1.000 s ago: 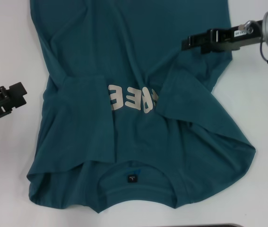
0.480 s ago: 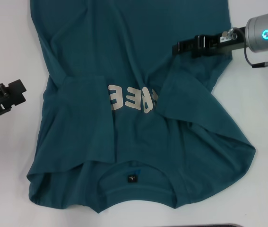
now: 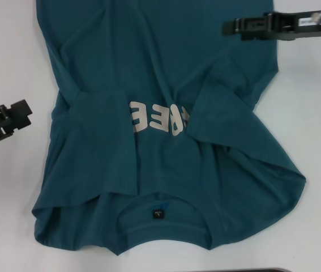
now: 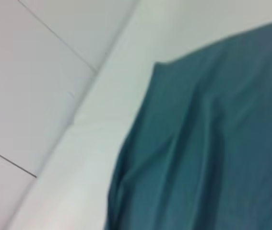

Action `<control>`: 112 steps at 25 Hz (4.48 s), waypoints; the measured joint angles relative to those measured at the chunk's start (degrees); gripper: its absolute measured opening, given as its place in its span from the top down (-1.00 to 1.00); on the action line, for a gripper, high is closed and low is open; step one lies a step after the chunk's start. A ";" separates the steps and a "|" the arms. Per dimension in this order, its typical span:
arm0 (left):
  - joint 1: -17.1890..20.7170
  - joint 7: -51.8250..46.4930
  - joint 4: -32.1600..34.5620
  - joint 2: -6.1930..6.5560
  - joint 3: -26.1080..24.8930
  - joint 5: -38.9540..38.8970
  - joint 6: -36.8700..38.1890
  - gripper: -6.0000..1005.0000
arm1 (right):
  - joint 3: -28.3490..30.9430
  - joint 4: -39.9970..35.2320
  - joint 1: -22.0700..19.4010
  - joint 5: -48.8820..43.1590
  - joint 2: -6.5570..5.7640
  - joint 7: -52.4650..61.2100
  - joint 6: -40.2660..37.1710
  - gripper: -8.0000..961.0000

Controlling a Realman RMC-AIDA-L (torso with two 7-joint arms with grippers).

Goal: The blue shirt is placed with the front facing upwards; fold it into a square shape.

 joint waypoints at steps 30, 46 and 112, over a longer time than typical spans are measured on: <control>7.78 -10.85 0.29 2.37 1.81 12.05 4.21 -0.16 | 5.05 6.95 -8.18 0.93 -6.13 0.19 -14.62 -0.67; 8.36 -18.03 0.40 1.66 1.93 15.75 1.98 -0.16 | 5.62 6.98 -7.13 0.82 -6.64 0.49 -12.61 -0.67; 7.34 -14.94 4.88 2.31 1.01 18.42 -0.35 -0.80 | 7.56 6.92 -6.92 0.85 -6.69 0.66 -12.71 -0.68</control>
